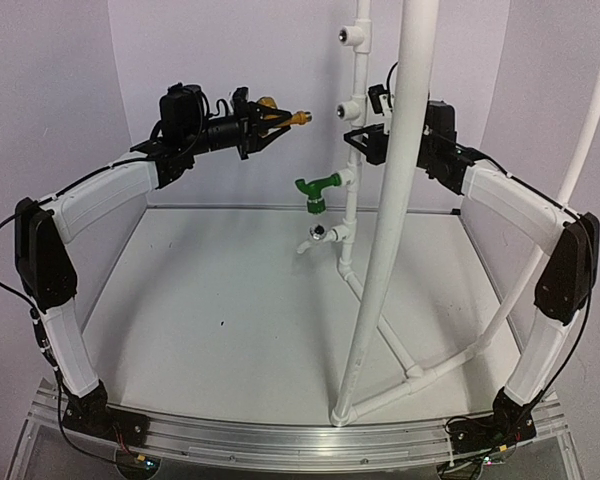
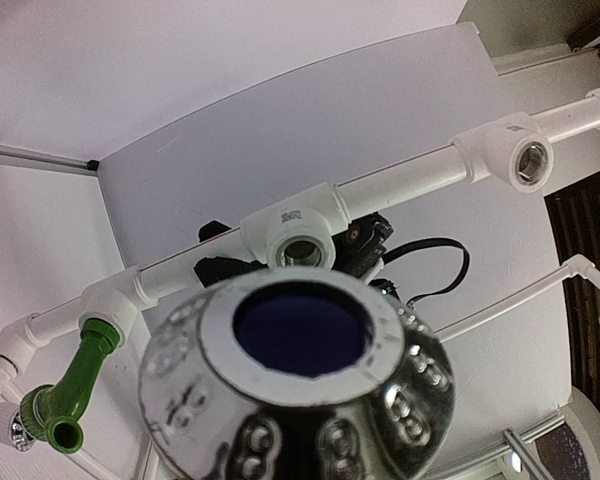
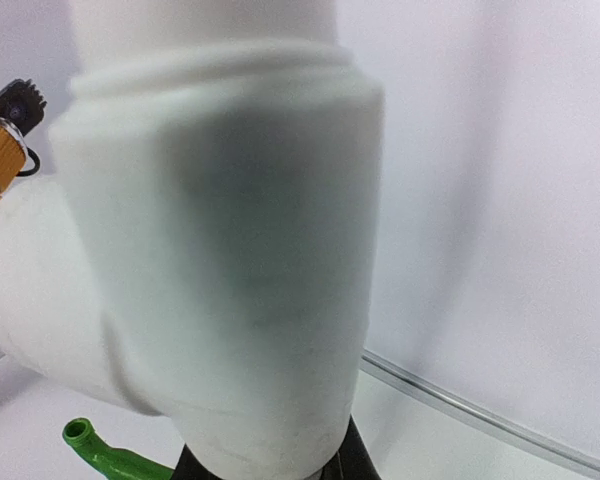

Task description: Install the water faucets

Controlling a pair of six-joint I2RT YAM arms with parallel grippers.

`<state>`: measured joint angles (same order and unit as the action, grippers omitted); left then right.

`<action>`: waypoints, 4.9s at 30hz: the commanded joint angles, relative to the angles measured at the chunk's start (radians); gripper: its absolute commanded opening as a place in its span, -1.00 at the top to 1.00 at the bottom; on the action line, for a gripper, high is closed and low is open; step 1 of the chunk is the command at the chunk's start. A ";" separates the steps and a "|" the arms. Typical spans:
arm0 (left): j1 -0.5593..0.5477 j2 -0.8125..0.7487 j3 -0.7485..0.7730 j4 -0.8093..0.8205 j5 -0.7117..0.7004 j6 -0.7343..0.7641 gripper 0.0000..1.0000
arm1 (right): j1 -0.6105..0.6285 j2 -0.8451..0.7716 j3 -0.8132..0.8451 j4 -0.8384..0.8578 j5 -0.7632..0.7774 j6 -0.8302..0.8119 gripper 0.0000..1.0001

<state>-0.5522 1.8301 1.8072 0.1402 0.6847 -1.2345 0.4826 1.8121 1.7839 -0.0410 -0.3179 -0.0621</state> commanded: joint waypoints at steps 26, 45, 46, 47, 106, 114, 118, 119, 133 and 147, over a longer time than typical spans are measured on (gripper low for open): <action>0.035 -0.235 0.002 -0.213 -0.051 0.069 1.00 | 0.246 0.103 0.183 0.179 0.248 0.373 1.00; 0.035 -0.147 0.077 -0.218 -0.066 0.041 1.00 | 0.263 0.160 0.247 0.193 0.146 0.403 1.00; 0.035 -0.142 0.086 -0.229 -0.062 0.039 1.00 | 0.263 0.160 0.246 0.194 0.140 0.401 1.00; 0.035 -0.137 0.091 -0.236 -0.057 0.039 1.00 | 0.263 0.161 0.247 0.195 0.135 0.401 1.00; 0.064 -0.175 -0.117 0.165 -0.040 -0.408 1.00 | 0.264 0.174 0.203 0.269 -0.035 0.301 1.00; 0.063 -0.171 -0.111 0.170 -0.067 -0.431 1.00 | 0.263 0.179 0.203 0.274 -0.022 0.298 1.00; 0.061 -0.172 -0.129 0.164 -0.086 -0.451 1.00 | 0.264 0.180 0.207 0.278 0.013 0.290 1.00; 0.061 -0.178 -0.146 0.169 -0.091 -0.458 1.00 | 0.264 0.181 0.208 0.279 0.017 0.291 1.00; 0.055 -0.196 -0.184 0.207 -0.100 -0.464 0.99 | 0.265 0.189 0.211 0.285 0.014 0.294 1.00; 0.037 -0.163 -0.134 0.175 -0.087 -0.460 1.00 | 0.278 0.193 0.208 0.285 0.072 0.262 1.00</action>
<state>-0.5044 1.6807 1.6004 0.2775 0.5912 -1.7000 0.6975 2.0235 1.9629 0.1192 -0.1442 0.0584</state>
